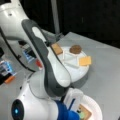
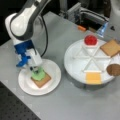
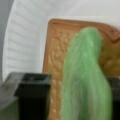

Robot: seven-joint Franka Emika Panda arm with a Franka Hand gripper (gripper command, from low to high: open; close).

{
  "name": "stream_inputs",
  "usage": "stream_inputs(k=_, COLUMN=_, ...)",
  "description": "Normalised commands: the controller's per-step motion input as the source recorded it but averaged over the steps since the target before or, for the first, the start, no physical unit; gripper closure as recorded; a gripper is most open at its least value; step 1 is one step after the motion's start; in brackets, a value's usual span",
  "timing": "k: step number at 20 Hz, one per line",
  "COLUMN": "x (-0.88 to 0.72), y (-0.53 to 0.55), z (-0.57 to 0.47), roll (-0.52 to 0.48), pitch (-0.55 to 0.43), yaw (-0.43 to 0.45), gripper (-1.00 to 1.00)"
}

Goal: Ingredient selection for cheeseburger or sandwich

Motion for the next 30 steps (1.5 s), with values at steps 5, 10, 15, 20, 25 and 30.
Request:
stream_inputs(k=5, x=-0.28, y=0.26, z=-0.06, roll=-0.014, pitch=-0.227, yaw=-0.17, gripper=-1.0)
stream_inputs(k=10, x=-0.28, y=0.23, z=-0.05, roll=-0.015, pitch=-0.218, yaw=-0.151, gripper=-1.0)
stream_inputs(k=15, x=-0.33, y=0.14, z=0.04, roll=-0.032, pitch=-0.163, yaw=-0.094, gripper=-1.0)
stream_inputs(k=20, x=-0.52, y=0.03, z=0.35, roll=-0.153, pitch=-0.023, yaw=-0.037, gripper=-1.0)
stream_inputs(k=25, x=-0.56, y=0.25, z=0.47, roll=-0.347, pitch=0.094, yaw=-0.078, gripper=-1.0)
stream_inputs(k=30, x=-0.37, y=0.54, z=0.42, roll=-0.508, pitch=0.09, yaw=-0.095, gripper=-1.0)
